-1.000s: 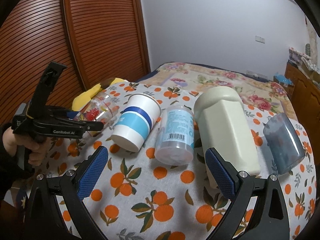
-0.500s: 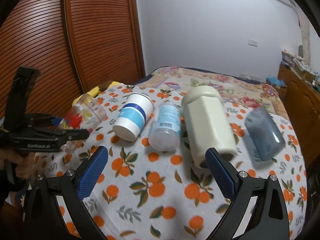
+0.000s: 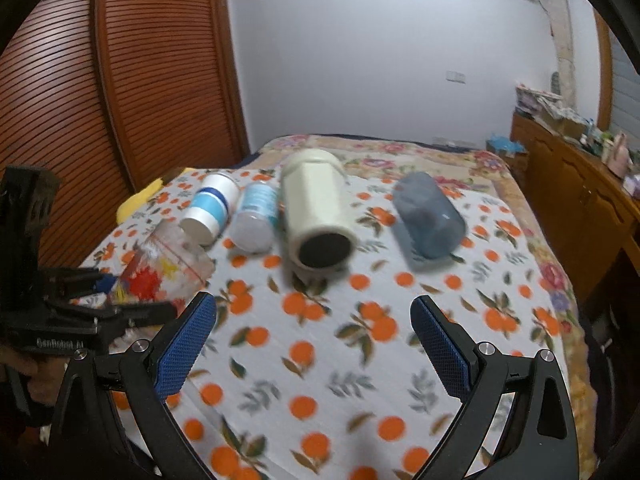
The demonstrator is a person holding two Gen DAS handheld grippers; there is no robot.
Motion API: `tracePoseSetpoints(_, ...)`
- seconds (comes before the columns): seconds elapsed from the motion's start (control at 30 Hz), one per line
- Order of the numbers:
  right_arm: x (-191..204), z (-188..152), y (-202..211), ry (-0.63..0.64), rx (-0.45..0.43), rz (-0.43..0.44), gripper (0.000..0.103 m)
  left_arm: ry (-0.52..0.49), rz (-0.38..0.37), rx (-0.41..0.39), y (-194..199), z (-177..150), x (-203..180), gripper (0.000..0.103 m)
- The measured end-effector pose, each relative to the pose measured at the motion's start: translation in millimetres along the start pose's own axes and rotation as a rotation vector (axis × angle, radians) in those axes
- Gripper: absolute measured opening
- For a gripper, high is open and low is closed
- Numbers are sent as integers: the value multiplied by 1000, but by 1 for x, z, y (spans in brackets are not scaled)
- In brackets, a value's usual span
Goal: Flip cup upright
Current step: 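Lift the clear glass off the bed cover with the left tool, then close the right tool on the glass while the left tool opens and releases it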
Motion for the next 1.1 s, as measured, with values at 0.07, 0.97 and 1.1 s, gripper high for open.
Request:
tracePoseSetpoints(0.07,-8,-4,2,-15,7,-13,99,-3,-20,22,-7,-4,-11,58)
tracePoseSetpoints(0.97,-43,-19,-3,-97,56,-49,99,-44,18,56,-39,3,-33,60)
tracePoseSetpoints(1.1,-40,-19,-5,-102,69,-38,99,-51,40,6,-26,6,-31,67)
Point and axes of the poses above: each gripper's, at about its wrist camera, not at the fingertips, and y roughly against the way its jaws point, x to its left, z to its top, the point moved 2 cm from there along -y, roughly the way its jaws point, and after that the axes turned 5 degrees about -y, right-handed, at the moved point
